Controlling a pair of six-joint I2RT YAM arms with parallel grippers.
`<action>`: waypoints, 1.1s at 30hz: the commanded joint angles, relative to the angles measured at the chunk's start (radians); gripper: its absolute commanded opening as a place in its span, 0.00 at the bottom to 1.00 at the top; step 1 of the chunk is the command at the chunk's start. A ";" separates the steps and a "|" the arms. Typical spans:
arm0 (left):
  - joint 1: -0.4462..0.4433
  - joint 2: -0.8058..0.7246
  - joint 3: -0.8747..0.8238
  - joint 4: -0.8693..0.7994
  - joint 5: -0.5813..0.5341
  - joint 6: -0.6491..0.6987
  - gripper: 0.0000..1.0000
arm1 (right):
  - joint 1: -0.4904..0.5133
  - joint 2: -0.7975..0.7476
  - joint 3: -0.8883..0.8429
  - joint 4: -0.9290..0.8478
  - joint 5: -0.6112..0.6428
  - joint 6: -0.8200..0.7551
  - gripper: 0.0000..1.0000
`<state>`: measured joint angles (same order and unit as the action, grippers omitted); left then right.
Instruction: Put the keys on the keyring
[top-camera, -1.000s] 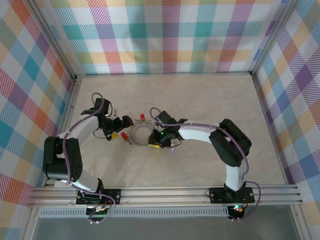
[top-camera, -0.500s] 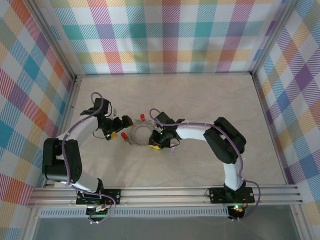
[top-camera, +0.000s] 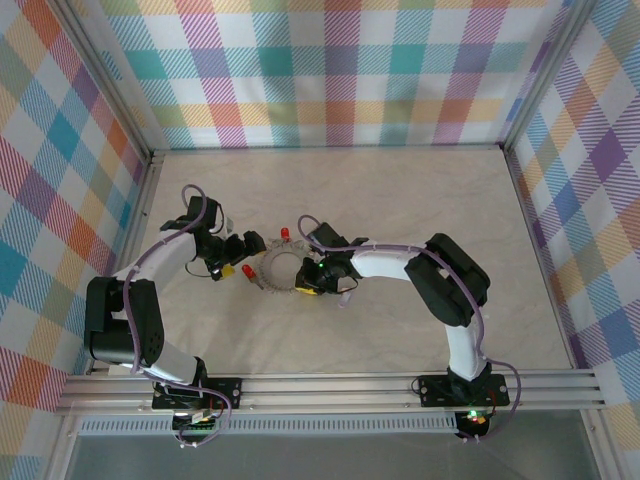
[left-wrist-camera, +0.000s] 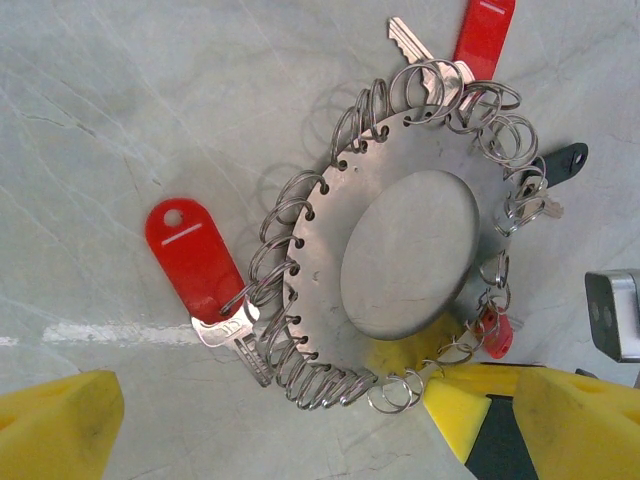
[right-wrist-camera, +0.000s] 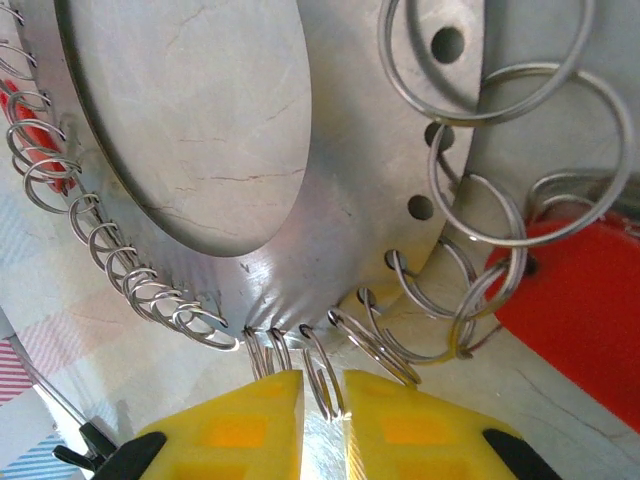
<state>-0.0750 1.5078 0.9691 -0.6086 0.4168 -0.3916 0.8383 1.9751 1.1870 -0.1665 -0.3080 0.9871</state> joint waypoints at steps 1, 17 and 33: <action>0.015 -0.021 -0.012 -0.030 -0.006 0.015 1.00 | -0.001 0.023 0.025 0.012 -0.005 0.004 0.17; 0.015 -0.042 -0.011 -0.016 0.016 0.021 0.99 | -0.001 -0.047 -0.013 0.004 0.051 -0.110 0.02; -0.014 -0.217 -0.030 0.204 0.247 0.038 0.85 | -0.028 -0.345 -0.130 -0.035 0.097 -0.926 0.00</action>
<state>-0.0788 1.3296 0.9546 -0.4934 0.5827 -0.3756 0.8181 1.6741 1.0916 -0.2241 -0.2150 0.3004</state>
